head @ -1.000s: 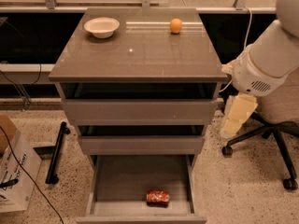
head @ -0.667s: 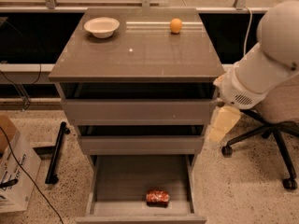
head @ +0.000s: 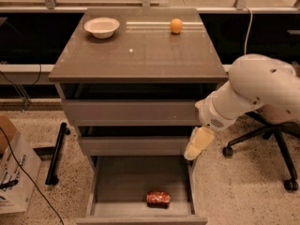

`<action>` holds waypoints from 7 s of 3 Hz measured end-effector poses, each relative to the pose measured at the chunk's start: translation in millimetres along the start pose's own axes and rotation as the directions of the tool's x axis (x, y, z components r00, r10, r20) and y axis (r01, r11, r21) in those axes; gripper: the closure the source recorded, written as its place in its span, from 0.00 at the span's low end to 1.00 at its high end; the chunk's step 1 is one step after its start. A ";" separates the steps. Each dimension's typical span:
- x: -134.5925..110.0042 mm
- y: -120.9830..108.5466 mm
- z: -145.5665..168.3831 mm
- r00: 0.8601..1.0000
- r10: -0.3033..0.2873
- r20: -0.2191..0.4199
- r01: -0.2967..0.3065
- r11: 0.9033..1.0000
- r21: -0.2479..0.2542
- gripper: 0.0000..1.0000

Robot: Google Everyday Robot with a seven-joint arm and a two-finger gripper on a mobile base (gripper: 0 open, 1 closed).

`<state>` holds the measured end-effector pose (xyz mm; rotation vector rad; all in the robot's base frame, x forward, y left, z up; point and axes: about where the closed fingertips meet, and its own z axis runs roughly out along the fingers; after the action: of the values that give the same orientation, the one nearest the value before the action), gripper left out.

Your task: Pick coke can from bottom drawer and place on counter

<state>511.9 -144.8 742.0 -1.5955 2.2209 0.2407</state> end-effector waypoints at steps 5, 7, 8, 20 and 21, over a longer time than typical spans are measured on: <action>23.2 14.9 131.6 0.978 0.137 0.158 -0.126 0.989 -0.083 0.00; 77.6 38.8 217.5 0.940 0.231 0.253 -0.184 0.964 -0.193 0.00; 78.3 41.8 222.1 0.938 0.237 0.251 -0.188 0.961 -0.204 0.00; 162.8 55.3 600.4 0.846 0.523 -0.101 -0.530 0.809 -0.254 0.19; 158.3 56.4 595.1 0.845 0.524 -0.106 -0.534 0.816 -0.222 0.42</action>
Offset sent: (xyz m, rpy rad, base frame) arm 0.0048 0.0103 -0.0322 -0.0244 0.0342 -0.0589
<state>543.4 -49.0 131.8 -1.0436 2.7165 0.6647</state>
